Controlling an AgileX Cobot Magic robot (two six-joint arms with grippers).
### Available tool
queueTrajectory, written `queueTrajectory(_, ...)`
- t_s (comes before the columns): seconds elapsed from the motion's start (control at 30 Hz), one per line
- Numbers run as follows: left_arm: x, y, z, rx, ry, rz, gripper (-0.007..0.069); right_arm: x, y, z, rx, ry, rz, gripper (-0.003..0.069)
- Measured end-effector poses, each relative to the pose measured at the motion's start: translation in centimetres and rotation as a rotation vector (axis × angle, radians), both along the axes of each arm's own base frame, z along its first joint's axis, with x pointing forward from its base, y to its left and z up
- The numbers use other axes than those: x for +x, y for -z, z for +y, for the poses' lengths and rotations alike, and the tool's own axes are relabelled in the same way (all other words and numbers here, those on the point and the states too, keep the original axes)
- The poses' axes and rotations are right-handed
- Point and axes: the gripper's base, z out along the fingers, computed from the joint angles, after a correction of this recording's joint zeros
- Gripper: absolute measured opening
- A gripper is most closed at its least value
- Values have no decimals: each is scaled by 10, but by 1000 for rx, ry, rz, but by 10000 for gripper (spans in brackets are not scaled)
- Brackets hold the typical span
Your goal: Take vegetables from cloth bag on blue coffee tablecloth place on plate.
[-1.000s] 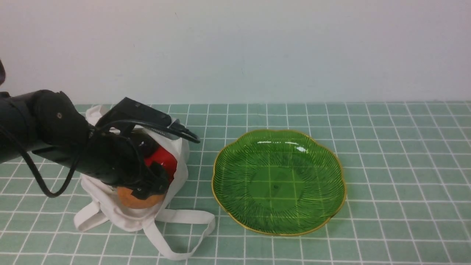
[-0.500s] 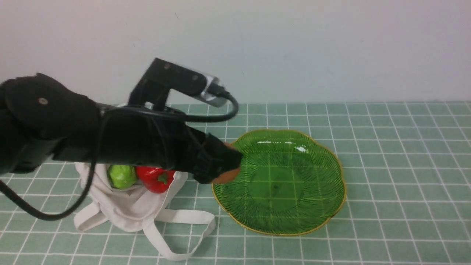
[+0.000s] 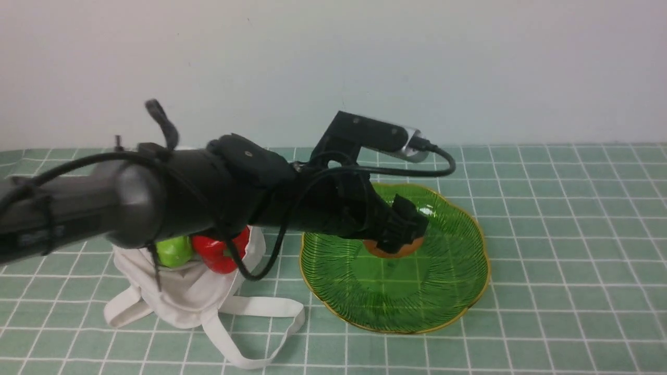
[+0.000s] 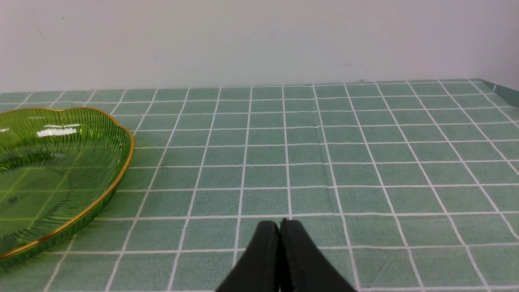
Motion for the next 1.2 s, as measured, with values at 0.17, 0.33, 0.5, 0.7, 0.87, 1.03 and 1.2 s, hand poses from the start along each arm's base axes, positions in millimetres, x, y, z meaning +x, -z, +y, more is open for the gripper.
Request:
queueTrajectory(0.17,5,26,-3,28,-13,63,596,0,0,0,0,0,0,-10)
queueTrajectory(0.33,5,23,-2,23,-20,55,681,0,0,0,0,0,0,-10)
queueTrajectory(0.5,3,-18,10,-26,-36,-38,646,0,0,0,0,0,0,-10)
queueTrajectory(0.7,-21,-100,48,-130,-75,-217,313,0,0,0,0,0,0,-10)
queueTrajectory(0.87,-84,-156,95,-210,-119,-382,15,0,0,0,0,0,0,-10)
queueTrajectory(1.03,-146,-162,133,-264,-189,-493,-8,0,0,0,0,0,0,-10)
queueTrajectory(1.2,-192,-157,160,-350,-254,-565,-8,0,0,0,0,0,0,-10)
